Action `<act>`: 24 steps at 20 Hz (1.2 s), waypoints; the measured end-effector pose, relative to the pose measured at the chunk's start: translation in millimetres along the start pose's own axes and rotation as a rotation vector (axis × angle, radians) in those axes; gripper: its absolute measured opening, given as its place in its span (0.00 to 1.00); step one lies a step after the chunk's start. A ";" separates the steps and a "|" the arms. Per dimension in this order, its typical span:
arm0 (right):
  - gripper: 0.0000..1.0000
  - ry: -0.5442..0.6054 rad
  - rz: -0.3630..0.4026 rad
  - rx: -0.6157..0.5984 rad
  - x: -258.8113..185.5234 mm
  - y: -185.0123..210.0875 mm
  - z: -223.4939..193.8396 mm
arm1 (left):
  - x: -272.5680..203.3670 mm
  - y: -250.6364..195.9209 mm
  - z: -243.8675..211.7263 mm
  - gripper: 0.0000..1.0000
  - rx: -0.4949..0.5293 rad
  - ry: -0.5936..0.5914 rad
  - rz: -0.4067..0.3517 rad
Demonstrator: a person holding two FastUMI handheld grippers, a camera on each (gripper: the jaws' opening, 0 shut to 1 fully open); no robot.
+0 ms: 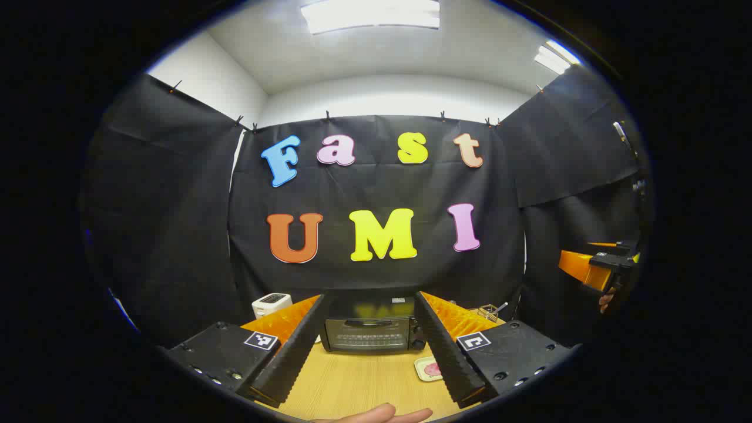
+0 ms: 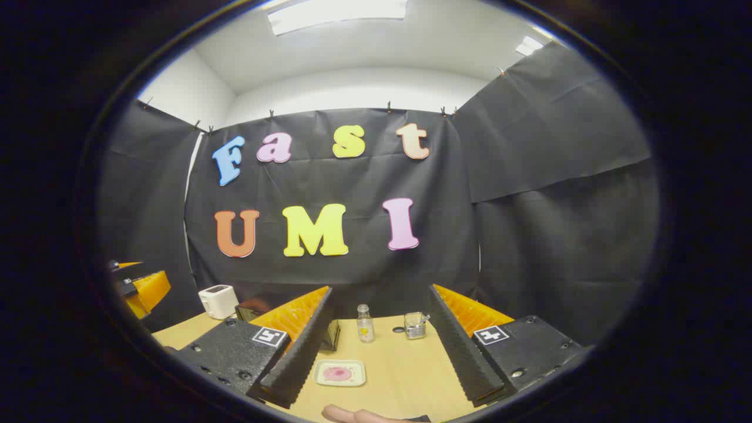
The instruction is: Open the electric oven with the left hand, put the food in, and close the electric oven.
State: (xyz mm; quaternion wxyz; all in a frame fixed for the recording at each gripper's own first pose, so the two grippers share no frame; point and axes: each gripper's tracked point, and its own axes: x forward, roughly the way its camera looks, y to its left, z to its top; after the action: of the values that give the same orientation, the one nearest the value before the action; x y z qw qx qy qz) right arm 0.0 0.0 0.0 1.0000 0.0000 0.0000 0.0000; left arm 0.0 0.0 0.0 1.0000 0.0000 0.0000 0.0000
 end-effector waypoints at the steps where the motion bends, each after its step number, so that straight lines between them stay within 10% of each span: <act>1: 0.96 -0.004 0.005 -0.005 -0.1 1.6 0.6 | -0.2 -2.5 0.3 0.95 0.002 -0.002 -0.005; 24: 1.00 0.002 0.030 -0.012 70.6 -7.2 1.9 | 113.2 22.8 -51.3 0.96 -0.022 0.135 0.035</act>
State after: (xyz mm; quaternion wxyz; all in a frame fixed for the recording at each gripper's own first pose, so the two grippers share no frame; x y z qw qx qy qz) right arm 70.6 -7.2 1.9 0.9999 -0.0061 0.0011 0.0152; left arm 113.2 22.8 -51.3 0.9975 -0.0108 0.0674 0.0173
